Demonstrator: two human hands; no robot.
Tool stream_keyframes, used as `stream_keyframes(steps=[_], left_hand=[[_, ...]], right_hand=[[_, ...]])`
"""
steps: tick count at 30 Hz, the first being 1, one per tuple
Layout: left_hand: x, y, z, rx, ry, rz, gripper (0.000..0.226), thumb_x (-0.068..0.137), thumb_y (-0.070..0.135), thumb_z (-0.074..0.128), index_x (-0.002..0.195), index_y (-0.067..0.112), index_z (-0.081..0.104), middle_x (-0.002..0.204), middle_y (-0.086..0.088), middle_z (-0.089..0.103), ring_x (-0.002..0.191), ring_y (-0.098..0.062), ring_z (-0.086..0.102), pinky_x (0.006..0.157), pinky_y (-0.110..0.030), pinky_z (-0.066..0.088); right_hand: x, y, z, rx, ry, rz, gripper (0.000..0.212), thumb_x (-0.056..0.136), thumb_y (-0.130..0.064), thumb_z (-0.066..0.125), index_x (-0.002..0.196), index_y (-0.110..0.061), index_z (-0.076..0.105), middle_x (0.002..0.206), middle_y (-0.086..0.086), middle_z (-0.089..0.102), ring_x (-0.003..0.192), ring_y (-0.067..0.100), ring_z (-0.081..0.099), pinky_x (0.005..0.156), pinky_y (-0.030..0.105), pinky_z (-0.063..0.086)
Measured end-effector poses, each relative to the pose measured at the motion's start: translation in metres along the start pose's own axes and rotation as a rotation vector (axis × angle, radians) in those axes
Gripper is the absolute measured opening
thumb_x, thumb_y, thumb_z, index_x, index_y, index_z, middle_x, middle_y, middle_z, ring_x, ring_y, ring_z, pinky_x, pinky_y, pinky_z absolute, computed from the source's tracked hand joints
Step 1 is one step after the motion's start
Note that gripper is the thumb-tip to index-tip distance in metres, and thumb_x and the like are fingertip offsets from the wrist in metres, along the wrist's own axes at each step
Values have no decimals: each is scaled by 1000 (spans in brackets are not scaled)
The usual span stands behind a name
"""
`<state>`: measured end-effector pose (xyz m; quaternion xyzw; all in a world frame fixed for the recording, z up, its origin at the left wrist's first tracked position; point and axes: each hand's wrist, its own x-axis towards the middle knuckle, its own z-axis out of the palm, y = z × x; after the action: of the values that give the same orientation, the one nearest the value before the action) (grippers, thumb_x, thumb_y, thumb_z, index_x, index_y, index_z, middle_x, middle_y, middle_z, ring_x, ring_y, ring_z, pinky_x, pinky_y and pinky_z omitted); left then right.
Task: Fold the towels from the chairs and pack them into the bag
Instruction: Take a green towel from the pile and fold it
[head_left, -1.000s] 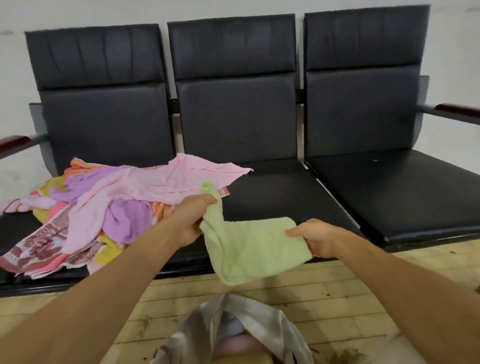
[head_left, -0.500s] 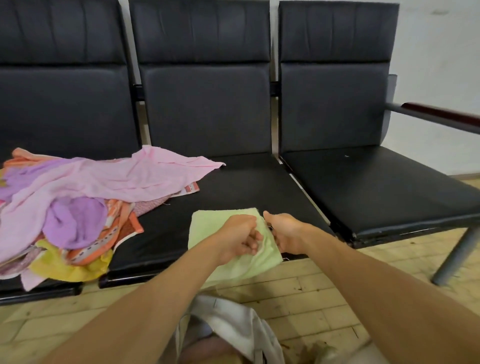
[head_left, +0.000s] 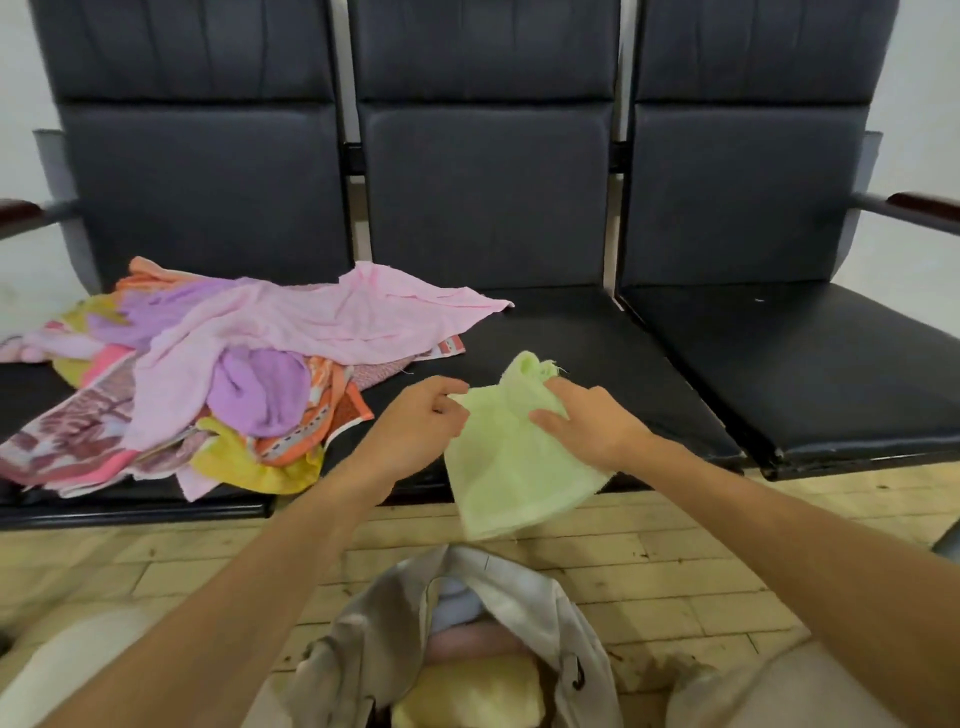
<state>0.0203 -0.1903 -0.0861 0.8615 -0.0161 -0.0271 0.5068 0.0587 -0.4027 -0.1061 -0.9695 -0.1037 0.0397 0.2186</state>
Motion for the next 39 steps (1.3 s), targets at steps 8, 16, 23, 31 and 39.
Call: stream_keyframes(steps=[8, 16, 23, 31, 39], left_hand=[[-30, -5, -22, 639, 61, 646, 96, 76, 19, 74, 152, 27, 16, 157, 5, 15, 146, -15, 10, 119, -33, 17], [-49, -14, -34, 872, -196, 349, 22, 79, 47, 68, 82, 33, 51, 88, 6, 58, 90, -19, 56, 79, -38, 46], [-68, -18, -47, 480, -234, 360, 24, 89, 44, 62, 82, 24, 52, 76, 3, 58, 70, -8, 54, 64, -26, 41], [-83, -14, -57, 170, -183, 161, 15, 94, 30, 57, 96, 20, 46, 83, 8, 50, 65, 11, 48, 60, -9, 38], [-83, 7, -66, -104, -157, 90, 12, 99, 19, 48, 110, 21, 45, 101, -3, 58, 79, -1, 61, 64, -22, 52]], right_hand=[[-36, -57, -24, -75, -59, -376, 31, 94, -44, 57, 121, -28, 58, 81, -15, 61, 72, 2, 54, 72, 31, 42], [-70, -77, -21, -262, -131, -449, 27, 86, -50, 65, 110, -41, 57, 85, -21, 58, 79, -2, 50, 63, 21, 33], [-76, -56, -41, -170, -191, -297, 32, 67, -35, 85, 90, -25, 67, 84, -10, 66, 81, 5, 60, 69, 28, 50], [-78, -34, -57, 208, -115, -321, 15, 77, -5, 75, 84, -14, 65, 83, 5, 67, 77, 20, 63, 68, 29, 48], [-92, -25, -60, 685, -121, -275, 20, 95, -3, 55, 114, -11, 56, 100, -4, 71, 90, 10, 69, 66, 26, 54]])
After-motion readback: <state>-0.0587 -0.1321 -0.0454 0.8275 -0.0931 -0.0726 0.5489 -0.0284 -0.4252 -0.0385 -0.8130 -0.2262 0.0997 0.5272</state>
